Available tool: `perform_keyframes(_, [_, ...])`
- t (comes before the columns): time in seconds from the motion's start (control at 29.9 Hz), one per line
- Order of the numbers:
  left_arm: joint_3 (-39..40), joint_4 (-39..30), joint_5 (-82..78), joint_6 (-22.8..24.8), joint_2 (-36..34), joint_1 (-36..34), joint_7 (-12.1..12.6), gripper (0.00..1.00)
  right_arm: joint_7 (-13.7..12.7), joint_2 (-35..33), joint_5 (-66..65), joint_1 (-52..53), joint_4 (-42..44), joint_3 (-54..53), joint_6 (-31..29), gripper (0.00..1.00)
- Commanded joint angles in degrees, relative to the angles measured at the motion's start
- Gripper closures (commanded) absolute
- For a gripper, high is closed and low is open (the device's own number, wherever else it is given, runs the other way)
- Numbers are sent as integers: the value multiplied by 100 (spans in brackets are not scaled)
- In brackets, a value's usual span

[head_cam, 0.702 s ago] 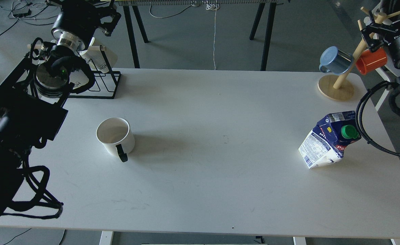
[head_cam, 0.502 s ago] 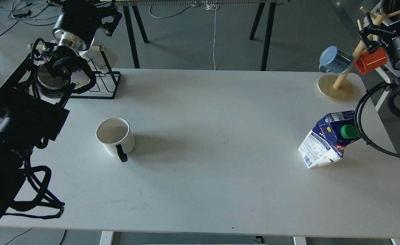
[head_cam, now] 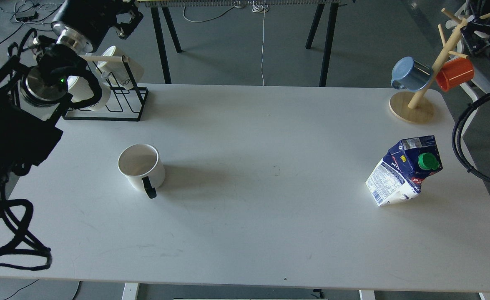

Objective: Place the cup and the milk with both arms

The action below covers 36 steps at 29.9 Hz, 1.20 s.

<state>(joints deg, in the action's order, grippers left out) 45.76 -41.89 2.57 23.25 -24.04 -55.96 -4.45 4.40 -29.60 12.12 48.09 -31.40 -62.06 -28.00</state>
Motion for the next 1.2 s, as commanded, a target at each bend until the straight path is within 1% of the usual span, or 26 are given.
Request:
perform_keyframes(0.0, [-375,-538,-476,30,-548,-38,-21,1,26,7,1,-1,11,-7,0,1])
perform_keyframes(0.07, [-506,-942,-835,39,-812,-3,-4,1,52,42,1,-10,20,-7,0,1])
perform_keyframes(0.17, [-1041,-1513,-1740,57,-1312,-3,-12,1,70,68,1,-19,20,-16,0,1])
perform_keyframes(0.27, [-1446,-2067,-2689,258,-1822,-12,-21,1,87,77,1,-10,11,-34,0,1])
perform_keyframes(0.37, [-1518,-2516,-3533,461,-2210,6,-30,1,87,165,1,-10,11,-78,0,1])
perform_keyframes(0.5, [-1570,-3130,-4613,475,-2614,14,-13,1,87,235,1,-1,11,-78,0,1])
perform_keyframes(0.6, [-1763,-3544,-5703,475,-2904,23,-21,1,96,296,10,16,2,-95,0,1])
perform_keyframes(0.8, [-1896,-3862,-7726,475,-2940,58,-30,1,87,314,10,16,-6,-104,0,1])
perform_keyframes(1.0, [-2229,-3809,-9044,475,-2747,50,-30,1,79,235,18,16,-15,-113,0,1])
perform_keyframes(1.1, [-2606,-3774,-9651,475,-2668,76,-48,2,79,226,18,16,-59,-157,0,1])
perform_keyframes(1.17, [-2783,-3774,-9732,475,-2738,277,-48,2,79,226,18,16,-138,-209,0,1])
